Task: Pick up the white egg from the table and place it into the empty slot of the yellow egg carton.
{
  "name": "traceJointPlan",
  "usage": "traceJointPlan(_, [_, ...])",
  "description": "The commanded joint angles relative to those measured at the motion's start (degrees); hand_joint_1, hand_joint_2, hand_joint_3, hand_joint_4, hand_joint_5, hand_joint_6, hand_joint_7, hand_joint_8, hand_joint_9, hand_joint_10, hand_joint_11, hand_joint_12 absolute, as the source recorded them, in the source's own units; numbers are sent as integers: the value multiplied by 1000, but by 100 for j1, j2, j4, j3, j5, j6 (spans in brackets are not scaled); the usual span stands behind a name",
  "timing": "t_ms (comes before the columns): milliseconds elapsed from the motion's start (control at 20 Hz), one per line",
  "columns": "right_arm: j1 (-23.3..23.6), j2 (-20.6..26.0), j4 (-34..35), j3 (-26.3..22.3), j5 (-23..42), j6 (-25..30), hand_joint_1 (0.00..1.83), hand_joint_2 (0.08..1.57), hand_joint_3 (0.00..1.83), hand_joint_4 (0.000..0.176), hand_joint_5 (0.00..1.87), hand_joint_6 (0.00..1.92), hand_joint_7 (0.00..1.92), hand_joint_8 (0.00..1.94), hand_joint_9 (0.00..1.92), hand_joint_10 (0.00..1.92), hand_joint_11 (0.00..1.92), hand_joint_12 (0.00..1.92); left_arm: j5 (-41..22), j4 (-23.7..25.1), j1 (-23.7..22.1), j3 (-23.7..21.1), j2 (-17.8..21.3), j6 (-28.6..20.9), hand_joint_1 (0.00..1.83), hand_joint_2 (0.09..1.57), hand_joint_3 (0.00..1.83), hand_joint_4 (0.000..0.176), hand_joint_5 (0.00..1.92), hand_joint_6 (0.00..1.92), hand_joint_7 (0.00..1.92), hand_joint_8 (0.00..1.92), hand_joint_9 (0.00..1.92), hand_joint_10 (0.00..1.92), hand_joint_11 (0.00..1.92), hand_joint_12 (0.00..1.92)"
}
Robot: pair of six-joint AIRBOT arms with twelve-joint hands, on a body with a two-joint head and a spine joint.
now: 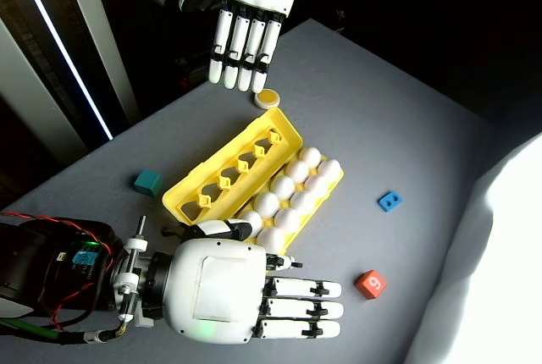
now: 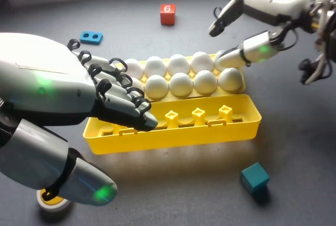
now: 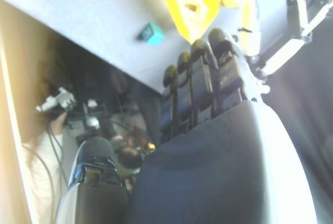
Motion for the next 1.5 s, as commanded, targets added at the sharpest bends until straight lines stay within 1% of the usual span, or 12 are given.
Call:
traceJointPlan(0, [74, 164, 131, -49, 662, -9, 822, 877, 11, 77, 875, 0, 146, 18, 0, 0, 0, 0, 337, -236, -70, 13, -10, -21, 0, 1189, 0, 0, 245, 5, 228, 4, 192, 3, 0, 405])
traceJointPlan(150, [123, 813, 130, -549, 560, -122, 753, 904, 20, 105, 834, 0, 118, 2, 0, 0, 0, 0, 337, -235, -69, 13, -10, -20, 0, 1192, 1, 0, 240, 6, 236, 4, 203, 4, 0, 440])
traceJointPlan(450, [85, 2019, 101, -1578, 454, -423, 549, 995, 15, 45, 669, 0, 324, 38, 127, 39, 0, 0, 300, -235, -79, 20, -10, -16, 0, 1192, 0, 0, 216, 4, 214, 4, 192, 2, 0, 417])
traceJointPlan(500, [65, 2212, 17, -1741, 414, -422, 591, 1017, 16, 21, 614, 9, 544, 65, 326, 133, 0, 202, 297, -235, -93, 20, -12, -16, 0, 1193, 0, 0, 238, 8, 229, 6, 204, 4, 0, 439])
traceJointPlan(600, [39, 2592, -117, -2063, 399, -419, 674, 1041, 8, 0, 709, 38, 846, 110, 555, 469, 0, 1201, 289, -237, -110, 26, -16, -17, 0, 1192, 0, 0, 208, 0, 216, 0, 193, 0, 0, 423])
traceJointPlan(650, [41, 2851, -121, -2283, 394, -420, 672, 1046, 3, 0, 884, 169, 823, 740, 616, 1058, 285, 1517, 289, -237, -124, 30, -16, -19, 0, 1192, 0, 0, 210, 2, 221, 2, 202, 2, 0, 438])
traceJointPlan(750, [114, 3123, -121, -2547, 313, -429, 416, 1120, 9, 0, 931, 1716, 1039, 1837, 974, 1859, 924, 1900, 287, -235, -174, 42, -11, -19, 0, 1189, 0, 0, 199, 0, 218, 0, 204, 2, 0, 460])
traceJointPlan(850, [200, 3415, -121, -2888, 244, -518, 241, 1225, 19, 0, 1301, 1913, 1416, 1937, 1468, 1919, 1614, 1920, 287, -235, -191, 64, -12, -19, 0, 1196, 2, 0, 194, 1, 207, 0, 191, 0, 0, 467])
traceJointPlan(950, [306, 3645, -109, -3153, 153, -600, 366, 1507, 7, 0, 1379, 1921, 1586, 1941, 1683, 1921, 1888, 1921, 287, -234, -204, 87, -14, -19, 0, 1194, 1, 0, 199, 1, 224, 4, 211, 6, 0, 517])
traceJointPlan(1000, [378, 3799, -91, -3351, 67, -654, 462, 1555, 4, 119, 1376, 1921, 1595, 1941, 1680, 1921, 1883, 1921, 287, -234, -212, 90, -12, -19, 0, 1193, 0, 0, 169, 1, 190, 3, 179, 4, 0, 443])
traceJointPlan(1050, [417, 3900, -89, -3485, 77, -673, 440, 1568, 41, 165, 1340, 1921, 1570, 1941, 1662, 1921, 1859, 1921, 285, -234, -224, 87, -8, -19, 0, 1194, 1, 0, 156, 1, 182, 2, 172, 2, 0, 416])
traceJointPlan(1450, [986, 3918, -52, -3768, -1065, -411, 337, 1571, 44, 176, 1232, 1921, 1434, 1941, 1554, 1921, 1769, 1921, 284, -229, -205, 143, -5, -18, 0, 1214, 3, 0, 168, 0, 179, 2, 160, 0, 0, 394])
